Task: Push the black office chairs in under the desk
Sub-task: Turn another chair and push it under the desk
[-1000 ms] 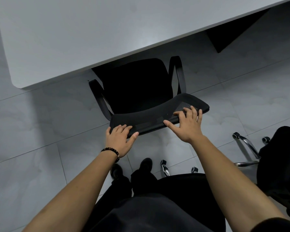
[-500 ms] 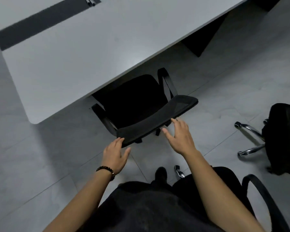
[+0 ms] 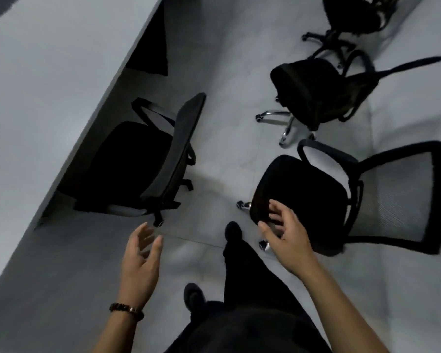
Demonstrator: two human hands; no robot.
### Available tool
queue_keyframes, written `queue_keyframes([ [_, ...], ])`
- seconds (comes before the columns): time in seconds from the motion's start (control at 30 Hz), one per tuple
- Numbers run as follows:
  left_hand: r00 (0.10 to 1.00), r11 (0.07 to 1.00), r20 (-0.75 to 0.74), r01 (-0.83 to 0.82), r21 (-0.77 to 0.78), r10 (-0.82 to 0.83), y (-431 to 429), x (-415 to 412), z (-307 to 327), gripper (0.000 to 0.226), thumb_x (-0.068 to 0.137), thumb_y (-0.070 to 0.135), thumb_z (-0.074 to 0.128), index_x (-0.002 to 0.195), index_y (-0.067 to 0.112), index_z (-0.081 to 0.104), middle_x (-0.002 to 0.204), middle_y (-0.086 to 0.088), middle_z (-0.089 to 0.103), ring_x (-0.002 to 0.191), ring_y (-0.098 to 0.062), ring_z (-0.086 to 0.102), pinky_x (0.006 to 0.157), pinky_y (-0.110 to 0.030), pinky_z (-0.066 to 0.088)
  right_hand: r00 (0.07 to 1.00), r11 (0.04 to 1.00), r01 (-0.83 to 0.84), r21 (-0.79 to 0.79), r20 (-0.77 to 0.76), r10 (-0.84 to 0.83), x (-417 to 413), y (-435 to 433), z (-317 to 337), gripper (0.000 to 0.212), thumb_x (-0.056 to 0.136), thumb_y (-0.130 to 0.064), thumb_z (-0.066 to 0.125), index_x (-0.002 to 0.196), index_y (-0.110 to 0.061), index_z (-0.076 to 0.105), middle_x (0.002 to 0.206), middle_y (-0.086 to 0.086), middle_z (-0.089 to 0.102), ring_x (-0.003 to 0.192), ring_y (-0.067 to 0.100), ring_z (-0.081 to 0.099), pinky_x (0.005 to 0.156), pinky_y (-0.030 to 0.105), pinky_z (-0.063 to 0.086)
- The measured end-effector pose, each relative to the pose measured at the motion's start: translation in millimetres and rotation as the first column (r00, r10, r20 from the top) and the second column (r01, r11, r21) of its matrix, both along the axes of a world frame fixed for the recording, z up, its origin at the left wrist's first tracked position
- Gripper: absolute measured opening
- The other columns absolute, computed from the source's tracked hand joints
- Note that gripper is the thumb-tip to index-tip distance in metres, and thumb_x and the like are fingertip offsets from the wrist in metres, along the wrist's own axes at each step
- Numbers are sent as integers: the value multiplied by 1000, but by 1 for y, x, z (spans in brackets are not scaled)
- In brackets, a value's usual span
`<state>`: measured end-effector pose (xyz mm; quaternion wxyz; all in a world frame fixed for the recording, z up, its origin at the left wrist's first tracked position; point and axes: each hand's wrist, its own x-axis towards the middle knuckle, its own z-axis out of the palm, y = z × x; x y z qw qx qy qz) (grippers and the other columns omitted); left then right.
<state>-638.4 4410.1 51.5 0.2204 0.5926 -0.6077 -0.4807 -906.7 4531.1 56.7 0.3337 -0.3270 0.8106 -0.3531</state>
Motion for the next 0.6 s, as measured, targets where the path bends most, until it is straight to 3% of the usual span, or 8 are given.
queue_keyframes([
  [0.13, 991, 989, -74, 116, 90, -109, 39, -23, -2, 43, 94, 21, 54, 136, 20, 42, 122, 0, 55, 98, -2, 53, 85, -25, 42, 989, 988, 140, 71, -65, -135, 3, 91, 13, 57, 90, -34, 66, 141, -37, 39, 134, -16, 47, 120, -3, 48, 103, 33, 45],
  [0.2, 979, 981, -99, 186, 57, -180, 57, -41, 2, 43, 94, 23, 55, 135, 20, 43, 120, 2, 55, 98, 2, 52, 86, -25, 44, 974, 977, 208, 46, -97, -203, -6, 124, 20, 57, 90, -35, 65, 141, -38, 39, 134, -17, 48, 121, -2, 48, 103, 34, 45],
  [0.27, 963, 969, -112, 246, 9, -244, 76, -60, 9, 44, 93, 23, 55, 136, 19, 43, 118, 4, 54, 99, 5, 53, 82, -16, 42, 957, 964, 265, 10, -129, -261, -16, 152, 25, 56, 91, -35, 64, 141, -36, 39, 134, -17, 48, 121, 0, 49, 103, 34, 45],
  [0.33, 948, 955, -115, 293, -35, -295, 94, -83, 19, 44, 93, 22, 55, 135, 18, 43, 118, 4, 55, 101, 4, 53, 78, -11, 40, 942, 953, 301, -28, -149, -302, -27, 180, 28, 56, 91, -36, 64, 142, -35, 39, 134, -16, 48, 120, 3, 50, 102, 34, 46],
  [0.5, 920, 918, -93, 365, -154, -381, 164, -144, 36, 43, 93, 23, 56, 134, 19, 45, 117, 4, 56, 102, 1, 55, 78, -13, 41, 919, 923, 364, -126, -114, -377, -66, 265, 27, 55, 91, -33, 64, 141, -32, 41, 134, -13, 49, 118, 4, 51, 98, 24, 44],
  [0.6, 909, 900, -44, 401, -169, -414, 223, -187, 32, 43, 93, 23, 56, 134, 19, 43, 118, 3, 55, 103, -4, 55, 78, -13, 41, 914, 913, 385, -137, -83, -397, -102, 331, 14, 55, 91, -34, 64, 140, -34, 39, 133, -14, 48, 118, 4, 51, 98, 26, 45],
])
